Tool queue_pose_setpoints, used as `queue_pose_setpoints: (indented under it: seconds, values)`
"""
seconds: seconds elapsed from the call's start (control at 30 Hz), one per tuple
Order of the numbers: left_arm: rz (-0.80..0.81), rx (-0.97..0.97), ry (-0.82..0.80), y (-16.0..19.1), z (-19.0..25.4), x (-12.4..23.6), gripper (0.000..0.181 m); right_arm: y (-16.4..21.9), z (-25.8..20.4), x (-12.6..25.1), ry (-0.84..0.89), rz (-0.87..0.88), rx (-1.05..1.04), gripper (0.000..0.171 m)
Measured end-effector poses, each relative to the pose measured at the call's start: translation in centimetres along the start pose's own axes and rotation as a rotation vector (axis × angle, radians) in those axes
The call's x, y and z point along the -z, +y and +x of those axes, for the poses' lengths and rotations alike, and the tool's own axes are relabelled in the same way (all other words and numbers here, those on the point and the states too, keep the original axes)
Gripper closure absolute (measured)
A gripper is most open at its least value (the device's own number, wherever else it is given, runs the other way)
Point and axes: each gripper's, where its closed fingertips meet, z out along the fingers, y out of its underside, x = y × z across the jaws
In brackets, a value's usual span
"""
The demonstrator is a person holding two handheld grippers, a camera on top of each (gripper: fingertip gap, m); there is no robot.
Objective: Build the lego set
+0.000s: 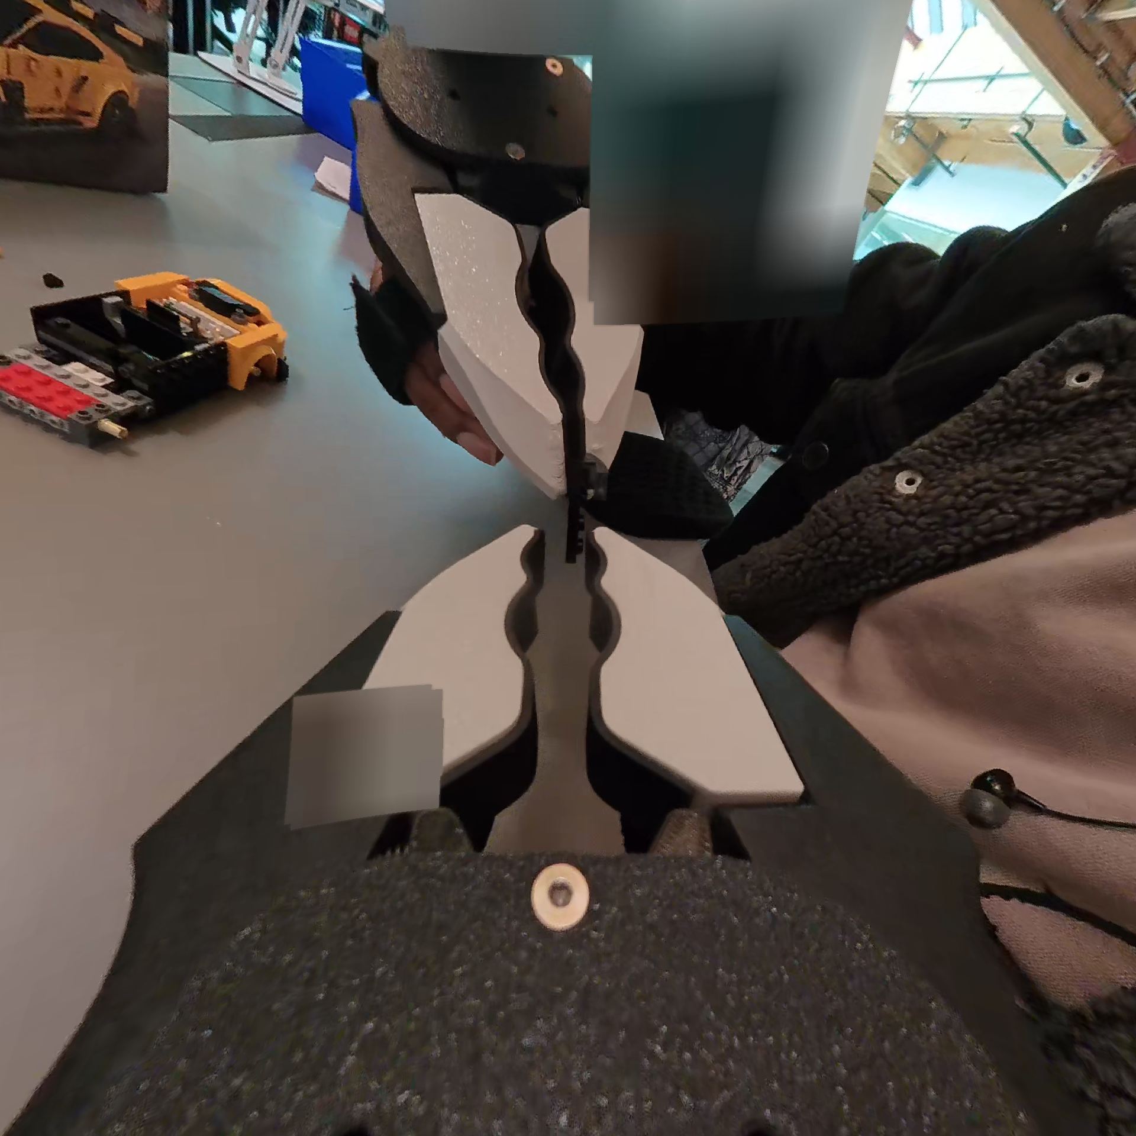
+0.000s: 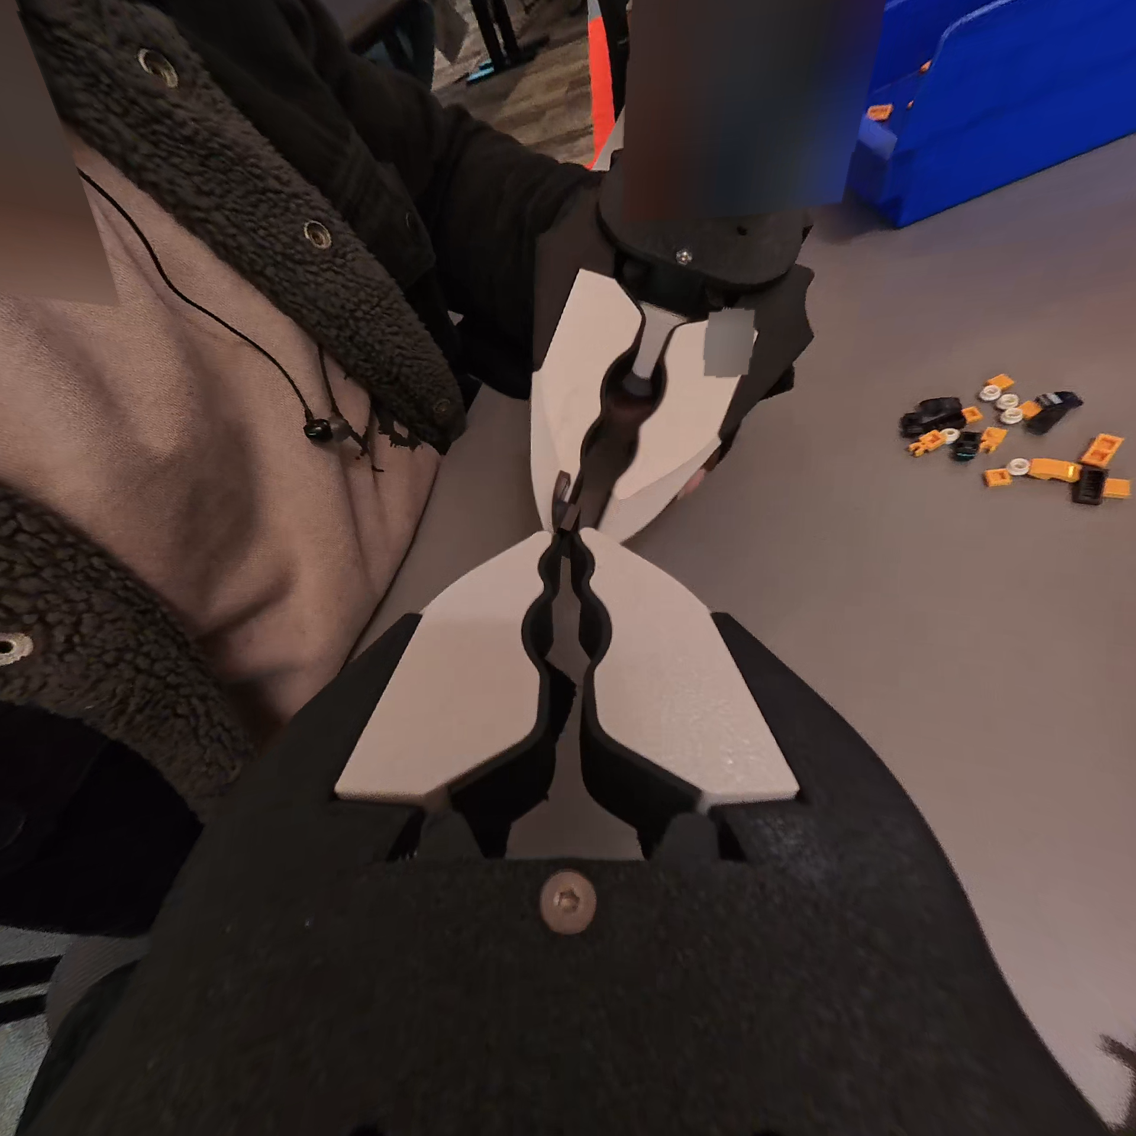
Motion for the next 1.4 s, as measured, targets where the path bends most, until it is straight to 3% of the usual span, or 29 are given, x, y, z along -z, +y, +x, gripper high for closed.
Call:
queue_pose_setpoints:
  seconds: [0.2, 0.3, 0.4, 0.57, 0.63, 0.8, 0.87, 0.9, 1.03, 1.17, 1.27, 1.4]
  values:
    - [0.001, 0.115, 0.023, 0.1, -0.3, 0.1, 0.177, -0.1, 1.1, 0.0, 0.045, 0.011, -0.009, 0.167]
    - [0.077, 0.322, 0.075, -0.5, -1.1, 0.7, 0.177, -0.9, 2.3, 0.9, 0.222, 0.037, 0.075, 0.139]
    - [0.12, 0.493, 0.118, -0.5, -1.9, 0.9, 0.177, -0.5, 2.8, 0.7, 0.443, -0.067, 0.281, 0.125]
    - [0.107, 0.607, 0.148, 0.3, -2.2, 0.3, 0.177, 1.0, 3.5, -0.7, 0.56, -0.196, 0.384, 0.126]
    - [0.109, 0.632, 0.149, 0.4, -2.3, 0.3, 0.177, 1.1, 3.8, -0.8, 0.586, -0.21, 0.403, 0.137]
    - [0.111, 0.676, 0.151, 0.7, -2.5, 0.2, 0.177, 1.4, 4.0, -0.8, 0.573, -0.225, 0.381, 0.139]
    - [0.024, 0.589, 0.116, 1.2, -2.2, 0.4, 0.176, 2.2, 3.6, -0.8, 0.49, -0.217, 0.304, 0.139]
    - [-0.055, 0.502, 0.058, 1.9, -2.4, 0.7, 0.166, 3.3, 3.6, -0.7, 0.456, -0.253, 0.268, 0.139]
    - [-0.396, 0.101, -0.263, 5.5, -4.7, 2.5, 0.146, 6.3, 3.6, -1.8, 0.347, -0.281, 0.159, 0.139]
    - [-0.574, -0.052, -0.312, 8.2, -4.3, 1.1, 0.135, 7.8, 4.2, -3.5, 0.28, -0.342, 0.12, 0.139]
    - [-0.622, -0.153, -0.366, 9.1, -4.8, 0.1, 0.124, 8.3, 4.6, -4.0, 0.247, -0.386, 0.096, 0.139]
    - [-0.62, -0.229, -0.405, 9.0, -5.4, -0.2, 0.126, 8.8, 4.7, -4.3, 0.237, -0.42, 0.079, 0.139]
